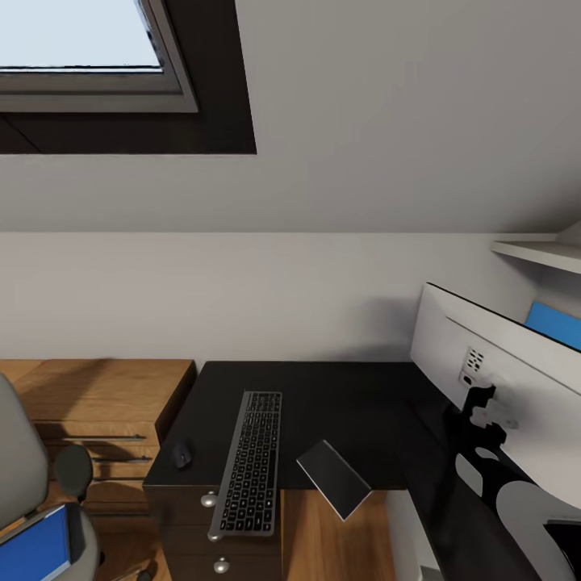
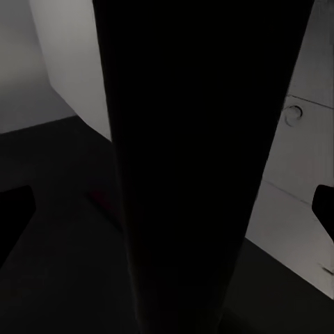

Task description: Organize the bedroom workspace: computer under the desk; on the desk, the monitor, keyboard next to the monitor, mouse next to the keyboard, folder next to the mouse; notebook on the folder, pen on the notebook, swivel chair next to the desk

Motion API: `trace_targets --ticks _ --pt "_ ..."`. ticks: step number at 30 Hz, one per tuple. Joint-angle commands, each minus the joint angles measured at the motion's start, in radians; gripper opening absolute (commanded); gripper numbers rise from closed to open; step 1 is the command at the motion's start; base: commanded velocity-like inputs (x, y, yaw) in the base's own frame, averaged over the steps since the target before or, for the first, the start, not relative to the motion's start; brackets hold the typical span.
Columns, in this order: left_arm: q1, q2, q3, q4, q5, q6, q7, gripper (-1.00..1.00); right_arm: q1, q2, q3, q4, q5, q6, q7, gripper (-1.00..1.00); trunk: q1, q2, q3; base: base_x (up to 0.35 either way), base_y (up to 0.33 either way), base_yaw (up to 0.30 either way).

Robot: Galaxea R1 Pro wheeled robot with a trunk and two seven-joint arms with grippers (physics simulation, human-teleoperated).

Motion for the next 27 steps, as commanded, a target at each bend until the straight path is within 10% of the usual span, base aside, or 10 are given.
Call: trace_targets --ticks 1,27 --pt "-0.001 0.001 -0.009 -0.001 0.006 -0.003 0.007 1.00 -0.001 0.000 0.002 0.001 -0.005 -0.003 -0.001 1.00 0.000 -0.001 -0.002 0.055 0.000 0.000" --pt "-0.001 0.001 -0.008 0.000 0.006 -0.003 0.007 1.00 -0.001 0.000 0.002 0.001 -0.005 -0.002 -0.001 1.00 0.000 -0.001 -0.002 0.007 0.000 0.000"
